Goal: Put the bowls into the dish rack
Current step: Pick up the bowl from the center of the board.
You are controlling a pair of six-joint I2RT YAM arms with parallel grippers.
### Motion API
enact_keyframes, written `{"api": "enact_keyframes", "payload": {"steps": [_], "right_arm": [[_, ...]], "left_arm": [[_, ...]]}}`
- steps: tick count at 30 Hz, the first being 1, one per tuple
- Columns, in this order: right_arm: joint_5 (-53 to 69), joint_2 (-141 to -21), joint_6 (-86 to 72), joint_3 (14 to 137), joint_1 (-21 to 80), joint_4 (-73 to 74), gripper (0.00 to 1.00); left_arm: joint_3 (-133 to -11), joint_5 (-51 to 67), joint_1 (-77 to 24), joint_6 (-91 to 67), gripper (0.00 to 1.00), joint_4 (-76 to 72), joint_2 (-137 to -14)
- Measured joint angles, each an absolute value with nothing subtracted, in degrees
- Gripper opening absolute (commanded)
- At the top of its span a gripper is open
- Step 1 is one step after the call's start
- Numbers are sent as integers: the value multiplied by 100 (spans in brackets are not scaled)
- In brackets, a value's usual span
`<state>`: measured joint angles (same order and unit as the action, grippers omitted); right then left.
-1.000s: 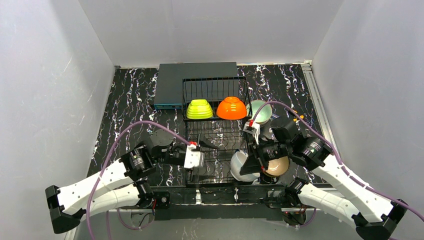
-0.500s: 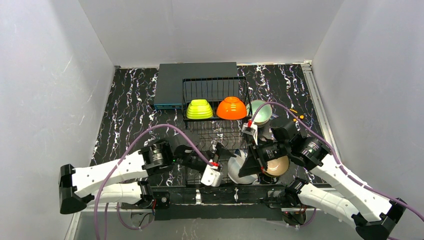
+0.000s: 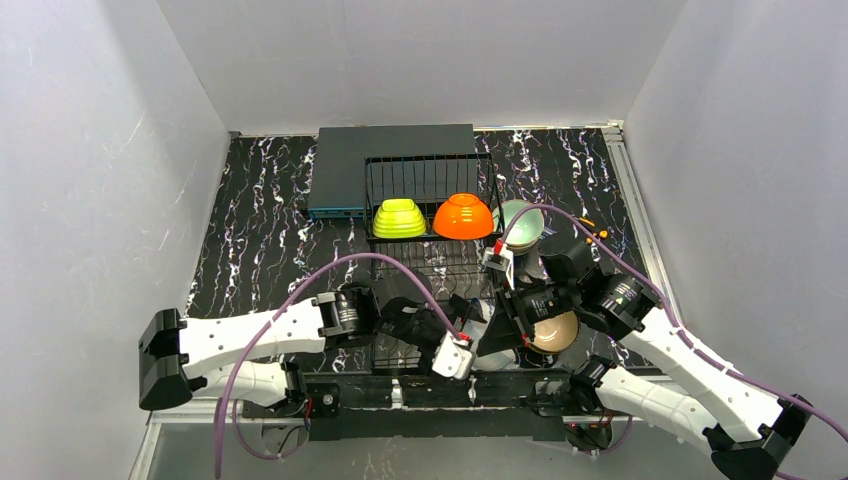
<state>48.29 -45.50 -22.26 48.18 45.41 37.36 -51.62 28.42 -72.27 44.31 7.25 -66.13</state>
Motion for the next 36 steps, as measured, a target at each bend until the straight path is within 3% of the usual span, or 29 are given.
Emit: {"api": "enact_keyframes", "payload": {"steps": [6, 8, 10, 12, 13, 16, 21, 28, 36], "right_arm": [[4858, -4552, -2237, 4816, 4541, 3754, 1], [4860, -4552, -2233, 4810, 4541, 3785, 1], [4886, -4554, -2215, 4810, 4552, 3813, 1], [4954, -4552, -2206, 4807, 4560, 3841, 1], [4976, -4552, -2200, 4805, 4576, 3850, 1], [4998, -4552, -2165, 4790, 4595, 3881, 1], [4967, -4556, -2215, 4788, 4574, 3651, 1], [4974, -4582, -2235, 4788, 4571, 3459, 1], [4976, -4584, -2235, 4788, 4571, 3430, 1]], "left_arm": [[-5194, 2484, -7402, 4440, 75, 548, -6895], [-5199, 2394, -7463, 4466, 65, 558, -6919], [-5214, 2331, -7522, 4519, 48, 622, -6921], [-5225, 2303, -7570, 4587, 41, 753, -6928], [-5231, 2281, -7599, 4622, 44, 794, -6941], [-5249, 2233, -7647, 4670, 70, 930, -6958], [-5256, 1951, -7697, 4757, 97, 961, -6956], [-5131, 1640, -7891, 4668, 96, 611, -6956], [-4998, 1249, -7992, 4477, 63, 298, -6971]]}}
